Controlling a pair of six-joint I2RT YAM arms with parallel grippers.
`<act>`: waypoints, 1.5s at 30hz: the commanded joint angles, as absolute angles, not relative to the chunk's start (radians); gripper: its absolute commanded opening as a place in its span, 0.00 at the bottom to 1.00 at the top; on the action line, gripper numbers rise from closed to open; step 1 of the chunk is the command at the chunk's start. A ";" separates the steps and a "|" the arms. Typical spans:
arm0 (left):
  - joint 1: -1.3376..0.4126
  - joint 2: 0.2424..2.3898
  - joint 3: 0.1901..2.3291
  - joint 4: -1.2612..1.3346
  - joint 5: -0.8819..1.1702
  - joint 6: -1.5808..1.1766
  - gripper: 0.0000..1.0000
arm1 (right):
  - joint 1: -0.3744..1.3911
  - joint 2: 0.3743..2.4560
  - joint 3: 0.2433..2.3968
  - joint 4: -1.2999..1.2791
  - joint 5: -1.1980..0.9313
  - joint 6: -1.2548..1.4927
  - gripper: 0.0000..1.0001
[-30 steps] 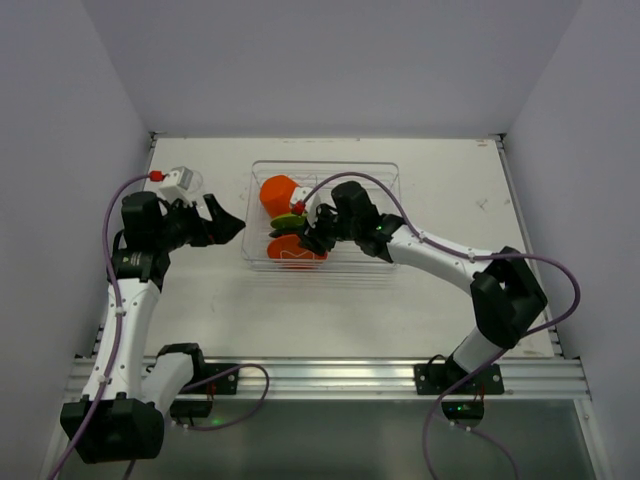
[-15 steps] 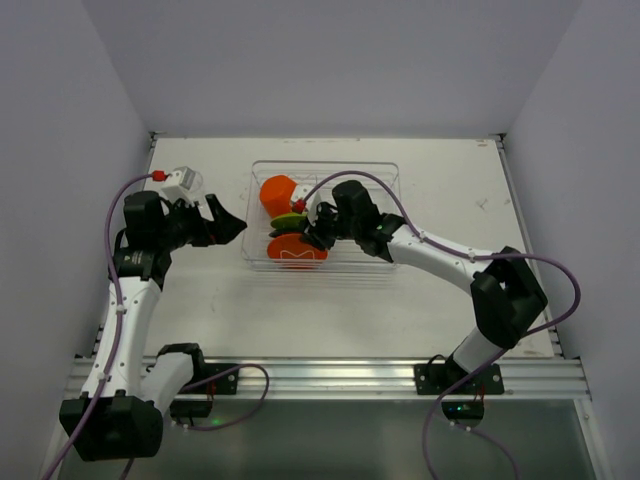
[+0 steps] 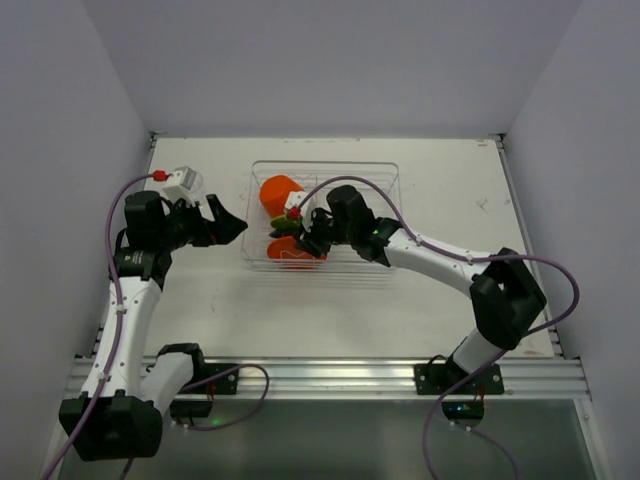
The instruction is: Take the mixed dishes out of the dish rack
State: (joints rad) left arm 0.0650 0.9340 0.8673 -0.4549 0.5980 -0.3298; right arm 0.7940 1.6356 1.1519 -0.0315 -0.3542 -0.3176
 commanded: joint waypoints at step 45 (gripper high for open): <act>0.043 0.959 0.894 -0.410 0.572 -0.337 1.00 | 0.720 1.417 1.203 0.040 -0.121 -0.267 0.00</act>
